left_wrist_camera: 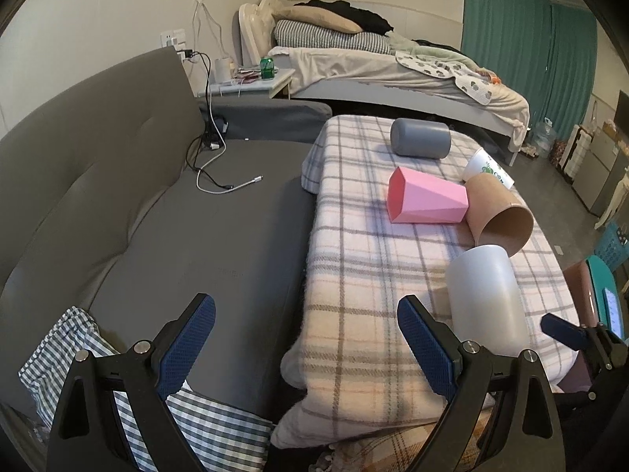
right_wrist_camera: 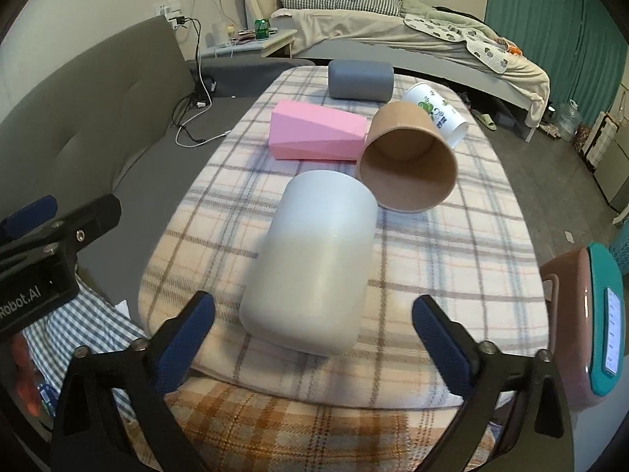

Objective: Flip cup upside down
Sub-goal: 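Grasp the tipped white cup with the right gripper while the left gripper releases it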

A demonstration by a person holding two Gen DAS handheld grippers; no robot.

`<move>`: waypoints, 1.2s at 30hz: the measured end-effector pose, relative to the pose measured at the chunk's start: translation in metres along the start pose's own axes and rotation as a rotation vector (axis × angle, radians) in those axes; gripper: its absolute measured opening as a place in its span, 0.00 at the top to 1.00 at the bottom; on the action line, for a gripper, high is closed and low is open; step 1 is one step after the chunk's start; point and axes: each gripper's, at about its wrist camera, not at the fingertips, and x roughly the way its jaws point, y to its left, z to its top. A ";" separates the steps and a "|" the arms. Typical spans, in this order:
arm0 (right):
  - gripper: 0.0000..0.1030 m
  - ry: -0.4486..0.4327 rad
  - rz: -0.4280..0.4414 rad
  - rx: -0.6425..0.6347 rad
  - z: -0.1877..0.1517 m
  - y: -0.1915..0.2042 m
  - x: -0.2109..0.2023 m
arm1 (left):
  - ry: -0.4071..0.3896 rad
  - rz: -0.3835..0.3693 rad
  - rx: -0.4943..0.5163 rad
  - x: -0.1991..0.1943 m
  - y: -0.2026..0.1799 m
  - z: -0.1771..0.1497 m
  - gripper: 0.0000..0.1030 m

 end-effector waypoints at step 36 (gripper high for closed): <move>0.30 0.100 0.014 -0.017 -0.008 -0.004 0.022 | 0.038 -0.026 -0.001 0.011 -0.005 -0.006 0.06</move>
